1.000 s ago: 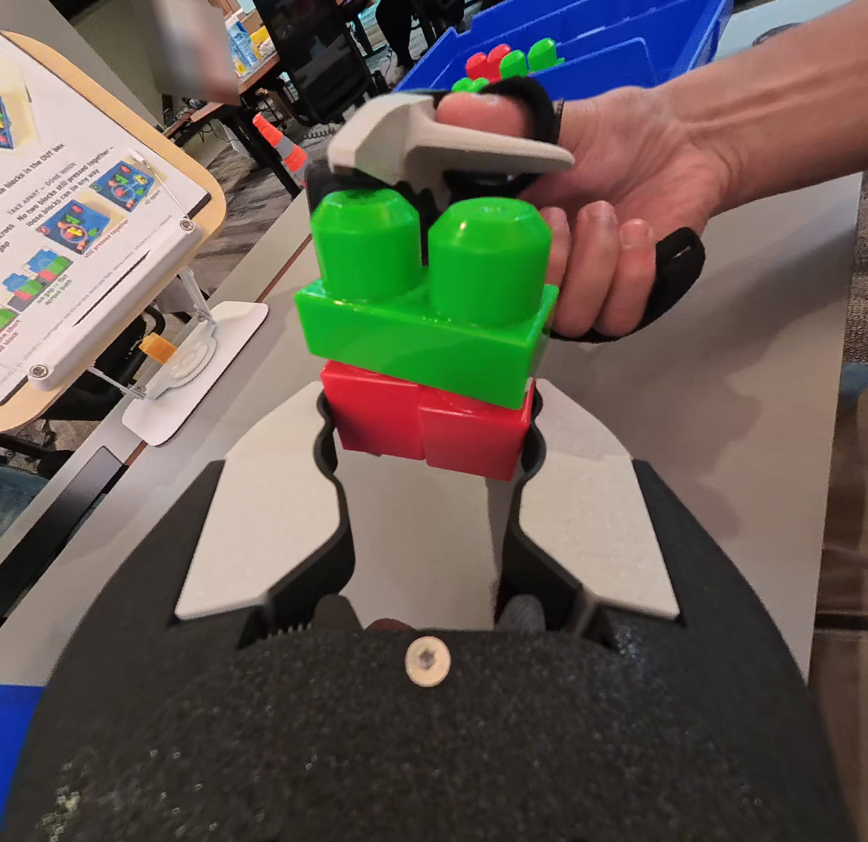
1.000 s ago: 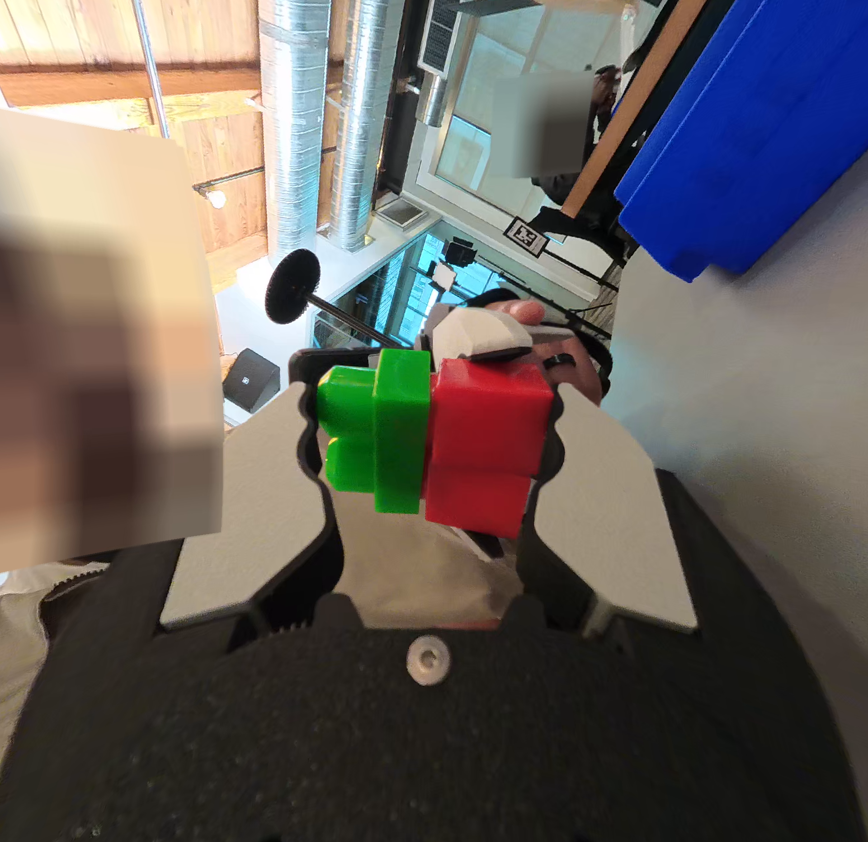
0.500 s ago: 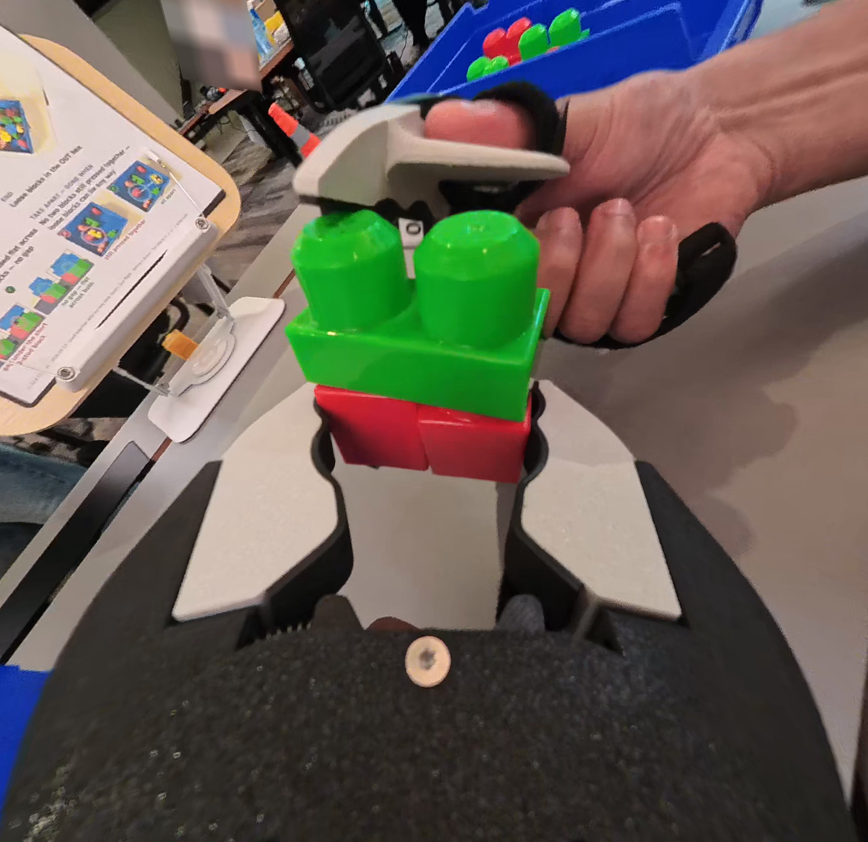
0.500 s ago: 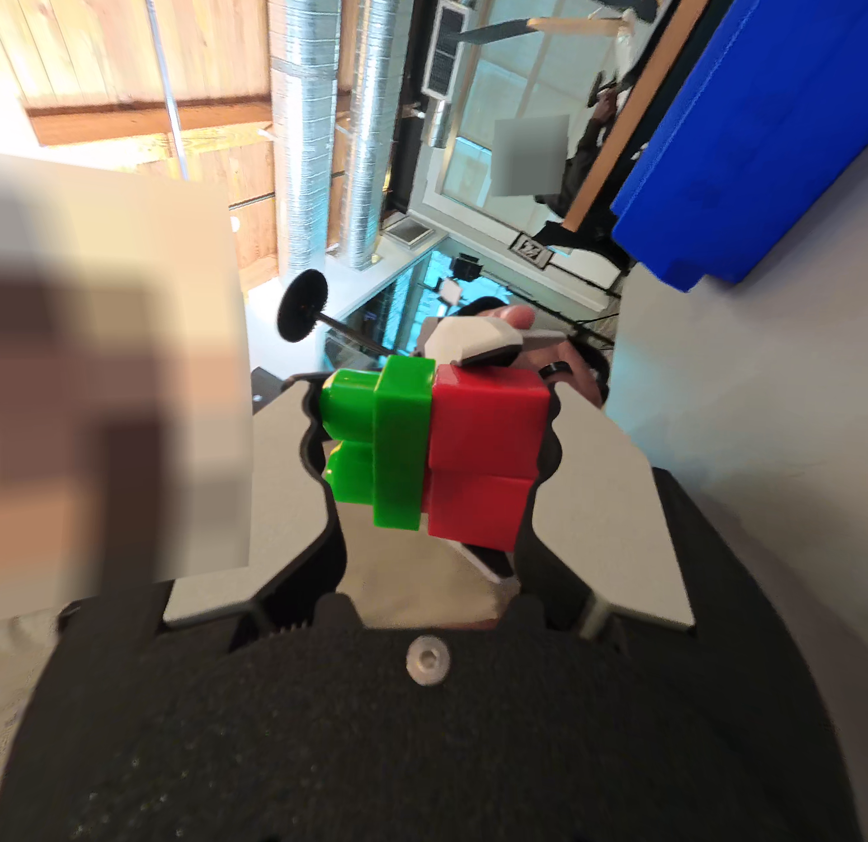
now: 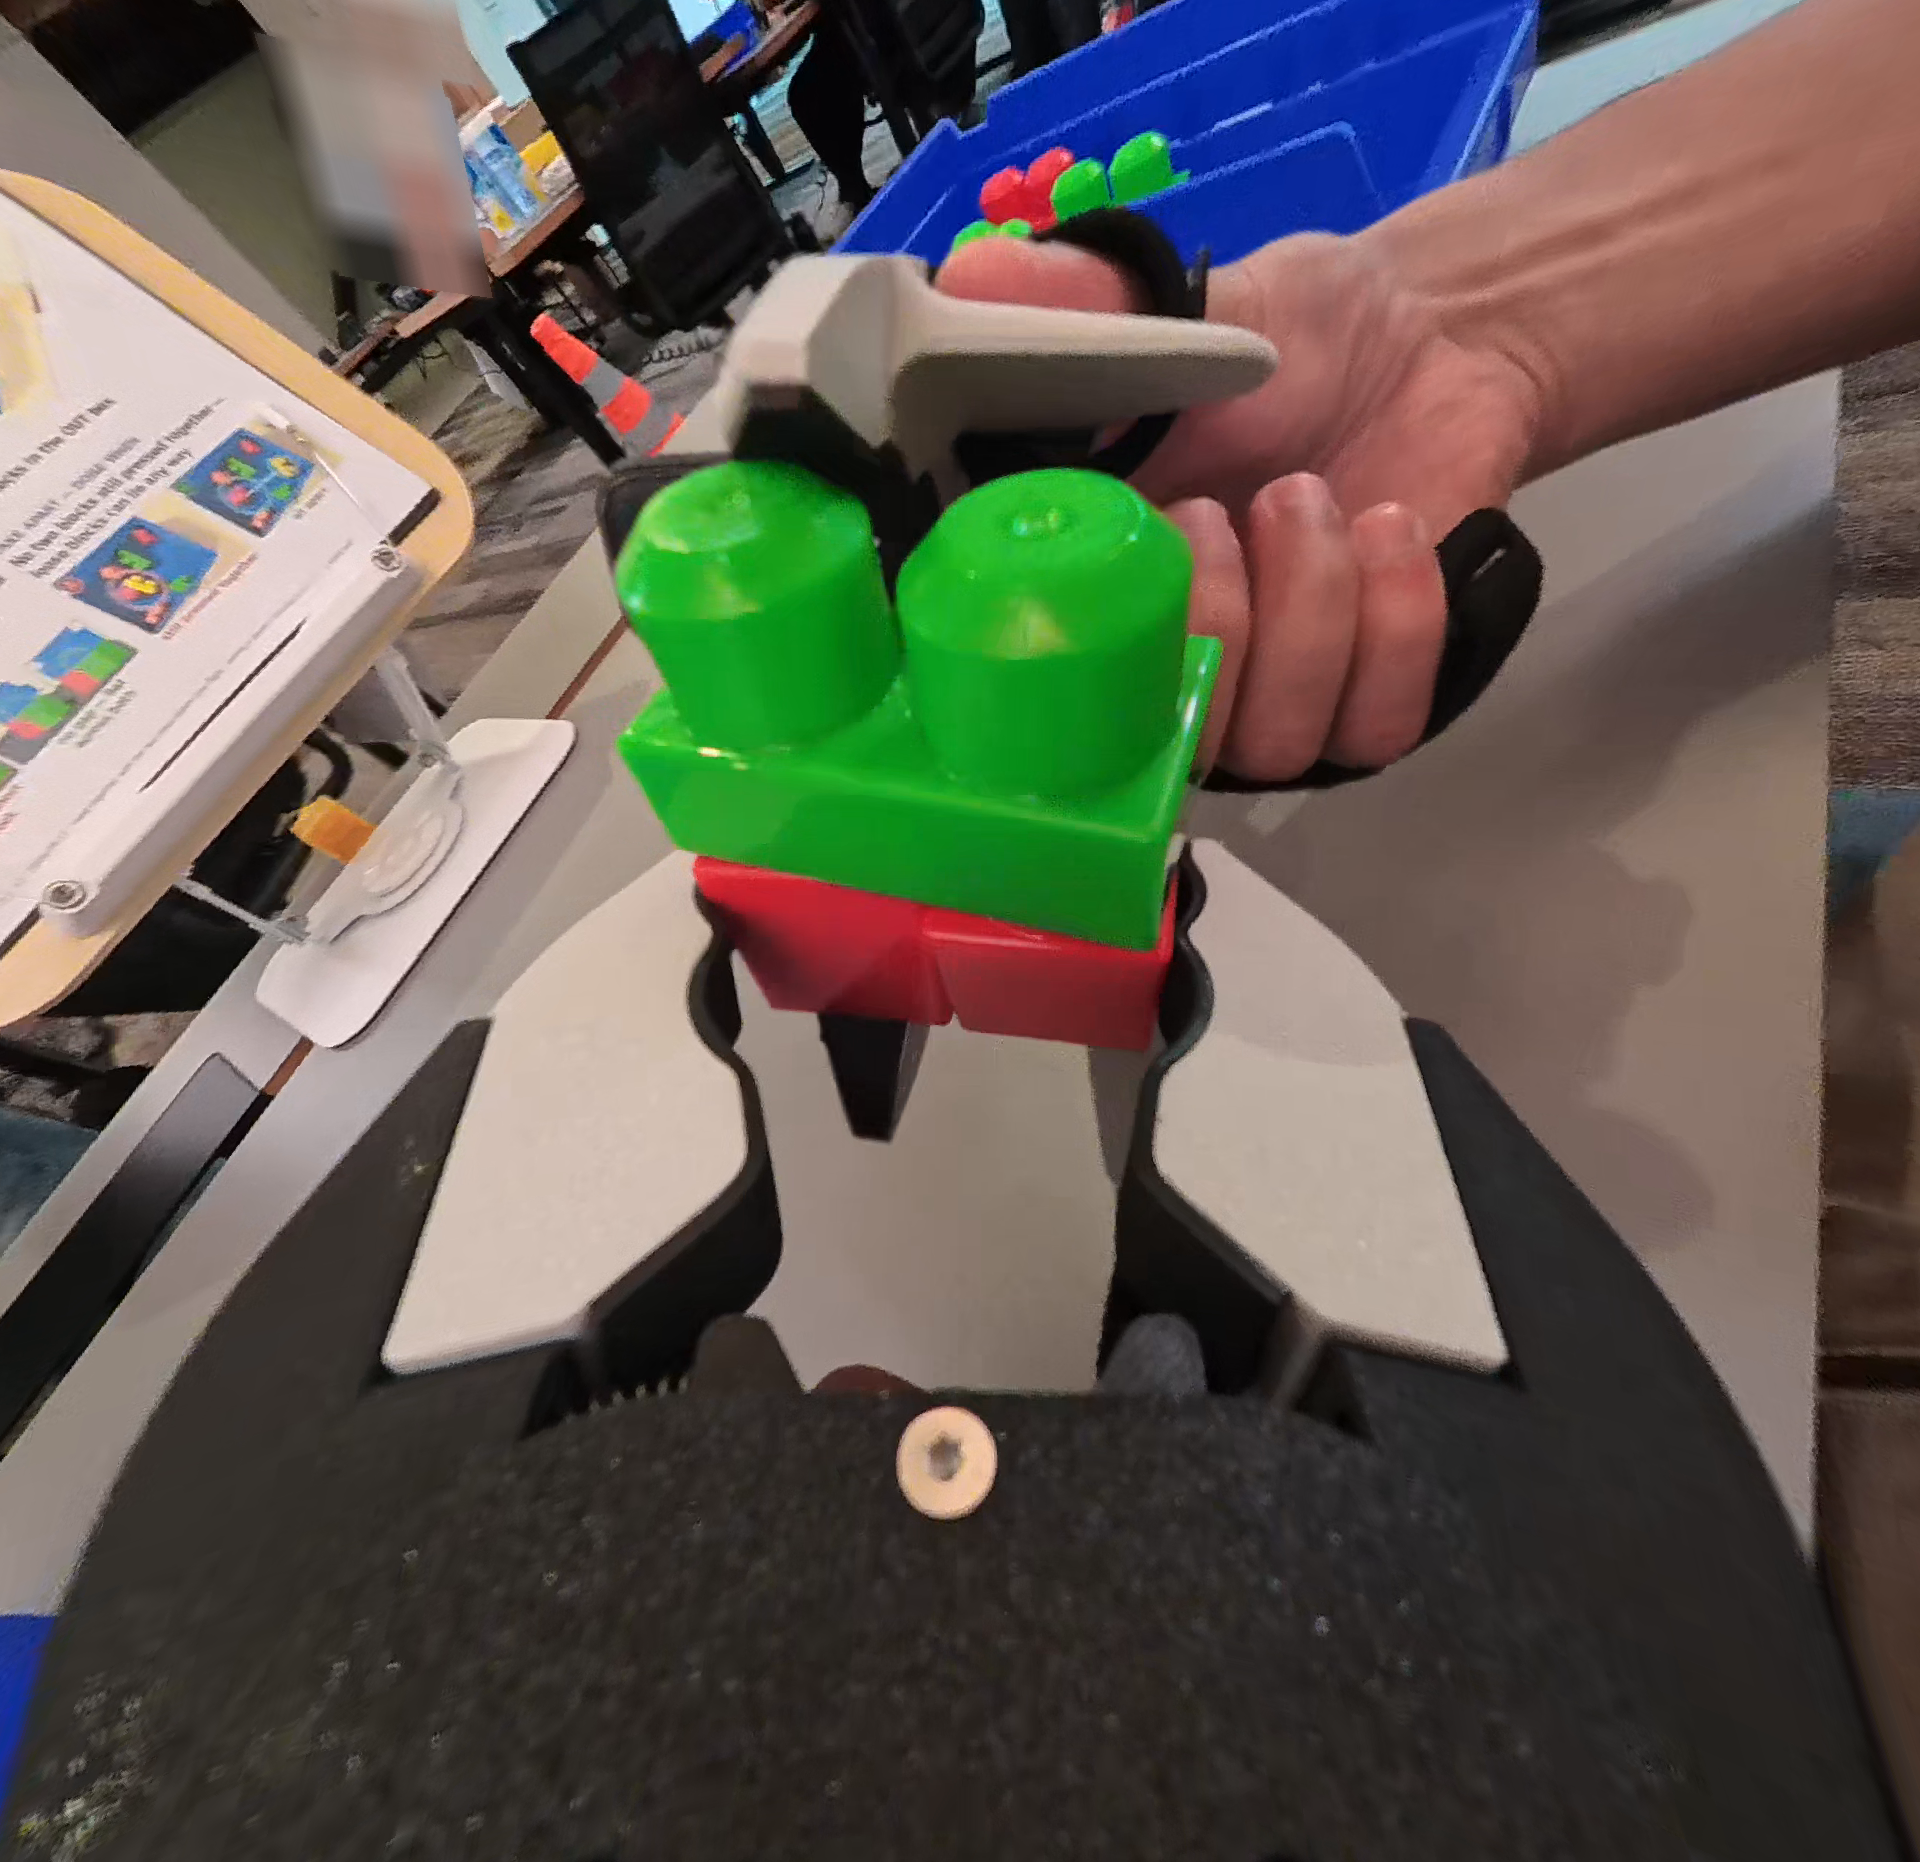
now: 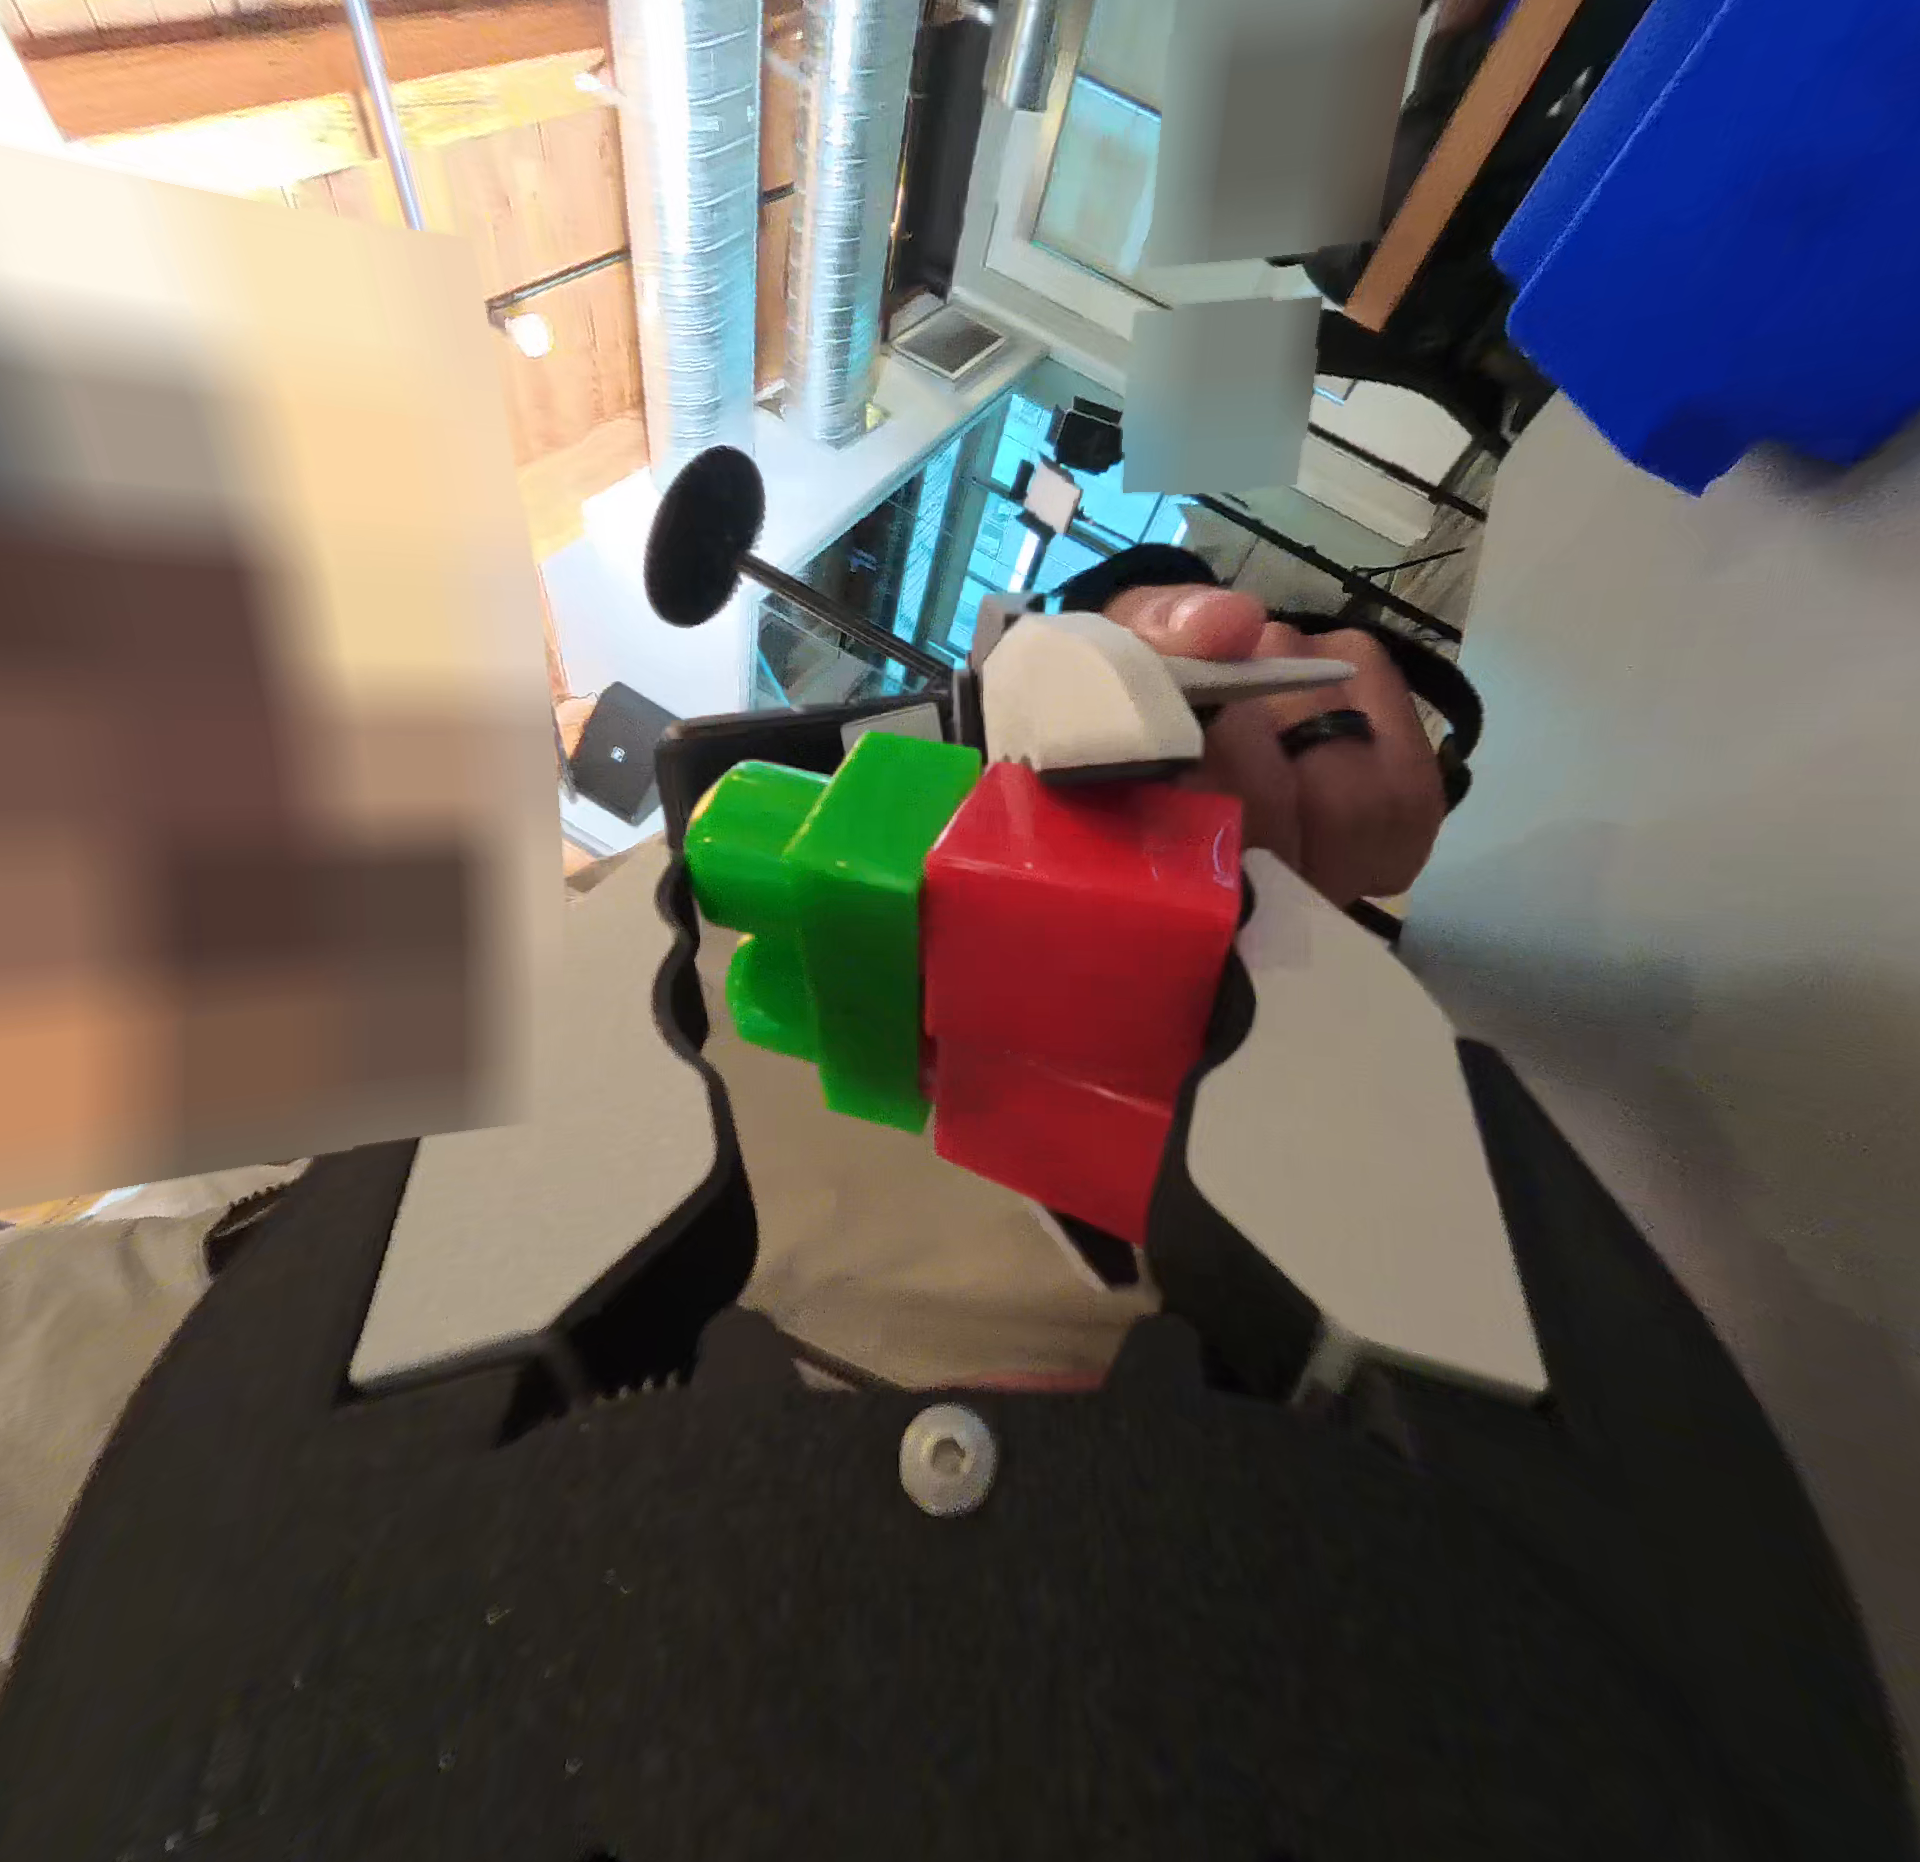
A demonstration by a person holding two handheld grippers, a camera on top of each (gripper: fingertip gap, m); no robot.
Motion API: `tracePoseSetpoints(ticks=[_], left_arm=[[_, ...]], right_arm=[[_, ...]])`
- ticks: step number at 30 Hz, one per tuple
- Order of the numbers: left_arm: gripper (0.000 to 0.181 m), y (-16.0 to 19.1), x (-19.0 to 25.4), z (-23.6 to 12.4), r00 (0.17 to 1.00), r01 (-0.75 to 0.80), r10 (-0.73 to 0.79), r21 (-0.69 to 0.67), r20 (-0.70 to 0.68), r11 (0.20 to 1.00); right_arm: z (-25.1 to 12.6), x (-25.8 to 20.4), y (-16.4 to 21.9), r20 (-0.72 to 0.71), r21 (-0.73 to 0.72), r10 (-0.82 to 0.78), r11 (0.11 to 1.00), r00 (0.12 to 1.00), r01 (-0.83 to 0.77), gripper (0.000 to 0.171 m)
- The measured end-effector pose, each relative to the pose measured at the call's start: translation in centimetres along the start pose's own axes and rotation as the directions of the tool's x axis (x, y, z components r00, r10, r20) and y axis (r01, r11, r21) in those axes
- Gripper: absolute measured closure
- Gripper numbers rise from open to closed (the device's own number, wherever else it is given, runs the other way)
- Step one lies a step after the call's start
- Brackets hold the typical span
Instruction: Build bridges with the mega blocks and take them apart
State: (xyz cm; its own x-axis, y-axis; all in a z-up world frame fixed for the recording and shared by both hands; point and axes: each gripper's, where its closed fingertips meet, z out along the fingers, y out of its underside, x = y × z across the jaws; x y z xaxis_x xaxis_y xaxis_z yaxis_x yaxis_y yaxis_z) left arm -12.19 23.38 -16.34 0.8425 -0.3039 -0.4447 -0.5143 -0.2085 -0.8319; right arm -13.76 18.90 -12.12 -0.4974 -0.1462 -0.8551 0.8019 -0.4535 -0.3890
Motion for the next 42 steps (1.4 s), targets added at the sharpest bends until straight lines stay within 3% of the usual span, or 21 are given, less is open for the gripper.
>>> tracePoseSetpoints(ticks=[9, 16, 19, 23, 26, 28, 42], left_arm=[[0.101, -0.6, -0.4, 0.0, 0.999, 0.032, -0.032, 0.027, 0.005, 0.999], [0.102, 0.5, -1.6, 0.3, 0.997, 0.027, -0.026, -0.012, 0.072, 1.0], [0.102, 0.4, -2.4, -0.2, 0.995, 0.044, -0.043, -0.003, 0.095, 0.999], [0.101, 1.1, -3.3, -0.5, 0.993, 0.055, -0.05, -0.039, 0.11, 0.998], [0.101, 1.2, -2.6, -0.4, 0.997, 0.031, -0.028, -0.043, 0.072, 0.999], [0.101, 1.4, -2.2, -0.1, 0.998, 0.017, -0.013, -0.063, 0.069, 0.998], [0.102, 0.3, -1.4, -0.2, 0.994, 0.114, -0.114, 0.014, -0.007, 0.993]], right_arm=[[0.0, -0.4, -0.4, 0.067, 0.026, 0.005, 1.0, 0.998, -0.007, 0.079], [0.0, 0.5, -1.6, 0.012, 0.112, -0.011, 0.994, 1.0, 0.01, 0.078], [-0.4, 0.7, -1.7, -0.031, 0.123, -0.022, 0.992, 0.999, 0.026, 0.057], [-0.1, 1.8, 0.2, -0.146, 0.033, -0.058, 0.997, 0.988, 0.064, 0.05], [0.4, 2.1, 0.8, -0.169, -0.002, -0.077, 0.997, 0.983, 0.078, 0.055], [0.7, 1.8, 0.9, -0.14, -0.016, -0.073, 0.997, 0.988, 0.072, 0.067], [0.9, 0.6, 1.5, 0.0, -0.008, -0.018, 1.0, 1.0, 0.018, 0.075]])
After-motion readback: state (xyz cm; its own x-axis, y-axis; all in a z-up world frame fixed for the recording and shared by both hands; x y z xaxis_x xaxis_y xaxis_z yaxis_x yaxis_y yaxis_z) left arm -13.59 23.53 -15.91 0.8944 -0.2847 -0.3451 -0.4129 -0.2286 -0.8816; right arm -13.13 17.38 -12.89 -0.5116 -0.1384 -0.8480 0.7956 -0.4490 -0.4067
